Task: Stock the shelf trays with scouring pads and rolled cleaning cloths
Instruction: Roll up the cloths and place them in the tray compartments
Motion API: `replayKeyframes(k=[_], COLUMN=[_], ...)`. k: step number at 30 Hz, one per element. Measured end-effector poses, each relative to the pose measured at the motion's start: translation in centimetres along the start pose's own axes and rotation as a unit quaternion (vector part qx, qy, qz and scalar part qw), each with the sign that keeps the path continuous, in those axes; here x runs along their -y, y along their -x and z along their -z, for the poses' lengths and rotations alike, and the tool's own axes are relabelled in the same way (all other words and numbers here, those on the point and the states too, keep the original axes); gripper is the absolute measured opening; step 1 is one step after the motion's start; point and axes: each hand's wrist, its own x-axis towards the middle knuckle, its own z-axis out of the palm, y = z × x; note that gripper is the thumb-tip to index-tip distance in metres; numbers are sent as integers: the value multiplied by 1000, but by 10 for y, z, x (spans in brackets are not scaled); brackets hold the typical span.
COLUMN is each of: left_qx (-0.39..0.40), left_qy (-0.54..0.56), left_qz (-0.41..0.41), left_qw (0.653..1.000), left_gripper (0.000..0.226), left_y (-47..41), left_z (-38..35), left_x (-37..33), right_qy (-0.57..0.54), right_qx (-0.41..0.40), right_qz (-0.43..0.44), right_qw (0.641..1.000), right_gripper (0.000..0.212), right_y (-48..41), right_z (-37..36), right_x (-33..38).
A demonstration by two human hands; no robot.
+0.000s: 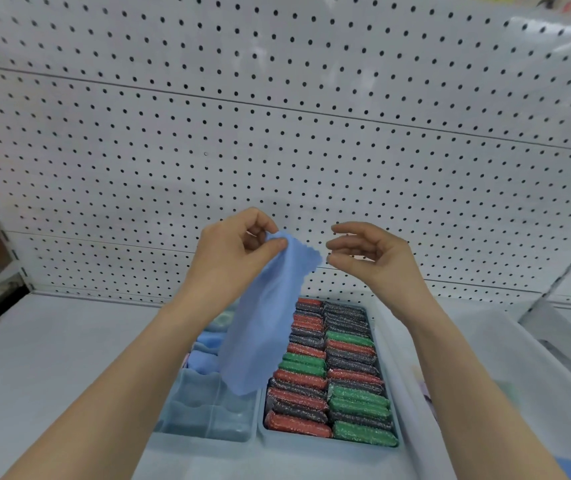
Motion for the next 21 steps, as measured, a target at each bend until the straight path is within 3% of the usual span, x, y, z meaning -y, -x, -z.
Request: replayKeyframes(k=[4, 8, 12, 15, 18, 21], left_qx=[33, 107, 156, 158, 97, 47], left_qy=[6, 30, 67, 88, 89, 87], left_qz=[-23, -36, -33, -34, -21, -10], left_qw=[999, 993, 985, 983, 991, 995], left_gripper=[14, 24, 27, 29, 33, 37], left_y=[2, 6, 8, 8, 5, 2], left_z=[4, 9, 11, 12, 14, 17], left_x=[-6, -5, -1, 0, 4, 7], right_qy=[4, 99, 135, 155, 151, 103], right_qx=[33, 74, 168, 228, 221, 193], right_qz=[-6, 40, 57, 35, 11, -20], right_qw=[999, 992, 975, 960, 964, 976], right_gripper=[31, 52, 68, 52, 28, 19], right_y=[1, 2, 0, -5, -6, -3], right_z=[-8, -16, -23, -25, -20, -15], right_x=[0, 1, 16, 21, 12, 2])
